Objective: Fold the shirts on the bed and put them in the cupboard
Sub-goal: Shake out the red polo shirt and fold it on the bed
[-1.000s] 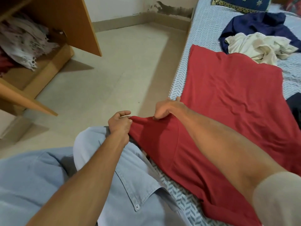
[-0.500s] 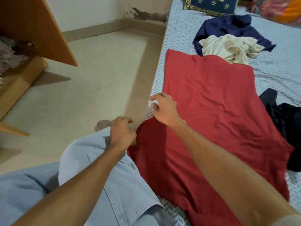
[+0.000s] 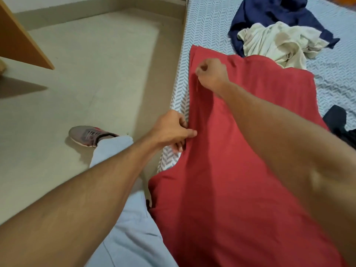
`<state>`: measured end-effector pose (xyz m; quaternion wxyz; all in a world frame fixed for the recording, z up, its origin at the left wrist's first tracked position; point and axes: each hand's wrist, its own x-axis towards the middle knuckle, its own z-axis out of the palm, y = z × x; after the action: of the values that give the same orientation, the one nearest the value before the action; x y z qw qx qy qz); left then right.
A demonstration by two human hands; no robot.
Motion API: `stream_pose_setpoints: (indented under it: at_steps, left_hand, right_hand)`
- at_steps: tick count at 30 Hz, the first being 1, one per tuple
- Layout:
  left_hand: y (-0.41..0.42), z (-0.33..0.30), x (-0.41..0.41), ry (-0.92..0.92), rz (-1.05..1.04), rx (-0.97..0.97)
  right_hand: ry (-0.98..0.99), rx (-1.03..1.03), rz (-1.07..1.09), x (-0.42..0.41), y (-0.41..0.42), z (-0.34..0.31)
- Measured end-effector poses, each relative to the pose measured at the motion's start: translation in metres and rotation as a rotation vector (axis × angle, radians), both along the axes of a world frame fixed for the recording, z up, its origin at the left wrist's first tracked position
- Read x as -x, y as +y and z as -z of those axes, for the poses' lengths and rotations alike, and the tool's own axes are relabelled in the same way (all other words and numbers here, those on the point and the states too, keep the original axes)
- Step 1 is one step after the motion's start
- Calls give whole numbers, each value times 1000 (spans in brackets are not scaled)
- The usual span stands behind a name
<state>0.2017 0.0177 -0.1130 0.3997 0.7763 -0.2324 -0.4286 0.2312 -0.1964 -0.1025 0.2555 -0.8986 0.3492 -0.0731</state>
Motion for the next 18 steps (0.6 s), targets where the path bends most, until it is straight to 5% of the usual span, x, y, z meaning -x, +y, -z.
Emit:
stream_pose_setpoints:
  at_steps: [7, 12, 18]
  left_hand:
    - [0, 7, -24, 330, -66, 51]
    - [2, 13, -20, 327, -97, 87]
    - [0, 17, -19, 277, -93, 83]
  right_hand:
    - [63, 0, 208, -73, -35, 20]
    - [88, 46, 220, -86, -44, 24]
    - [-148, 4, 208, -93, -53, 25]
